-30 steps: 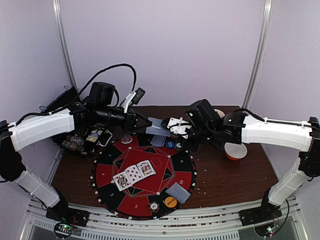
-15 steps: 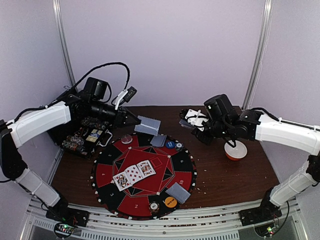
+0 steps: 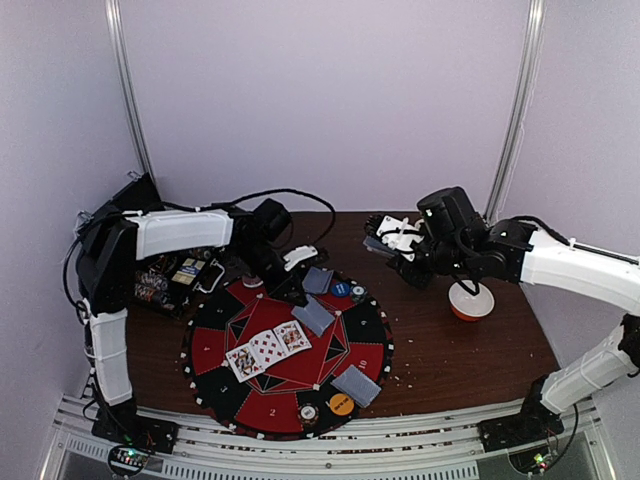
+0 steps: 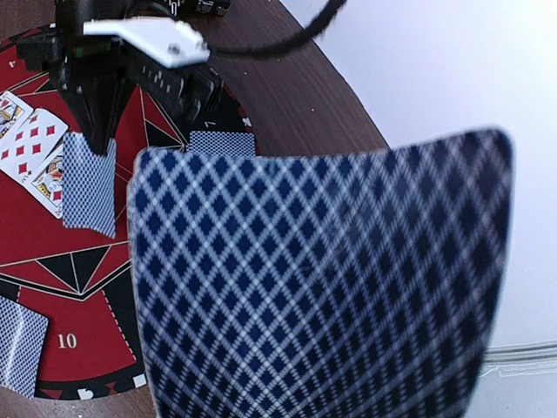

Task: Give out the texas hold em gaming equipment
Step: Place the poker card in the community card area.

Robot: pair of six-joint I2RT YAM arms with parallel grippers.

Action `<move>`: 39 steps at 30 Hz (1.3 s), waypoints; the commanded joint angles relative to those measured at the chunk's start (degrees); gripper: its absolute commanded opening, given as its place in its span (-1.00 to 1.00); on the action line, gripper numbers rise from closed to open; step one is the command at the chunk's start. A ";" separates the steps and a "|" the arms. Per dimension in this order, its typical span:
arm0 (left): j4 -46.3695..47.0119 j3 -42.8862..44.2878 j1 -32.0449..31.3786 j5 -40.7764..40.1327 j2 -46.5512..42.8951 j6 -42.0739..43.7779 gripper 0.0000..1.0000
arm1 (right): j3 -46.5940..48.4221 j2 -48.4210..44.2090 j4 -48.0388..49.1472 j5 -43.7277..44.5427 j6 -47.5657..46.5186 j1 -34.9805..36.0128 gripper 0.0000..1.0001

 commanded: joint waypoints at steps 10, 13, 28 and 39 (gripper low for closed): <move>-4.80 8.54 -5.84 -9.94 11.29 9.37 -1.00 | -0.34 -1.91 -1.02 -1.02 0.05 -0.28 -0.43; -4.56 9.08 -6.08 -12.73 12.45 10.29 -1.00 | -0.35 -1.91 -0.93 -1.10 0.15 -0.27 -0.42; -1.10 9.44 -6.29 -17.72 13.94 13.47 -1.00 | -0.04 -1.35 -1.46 -1.01 0.34 -0.31 -0.42; 0.58 8.94 -6.12 -17.50 14.60 12.96 -1.00 | -0.05 -1.47 -1.90 -0.94 0.42 -0.30 -0.42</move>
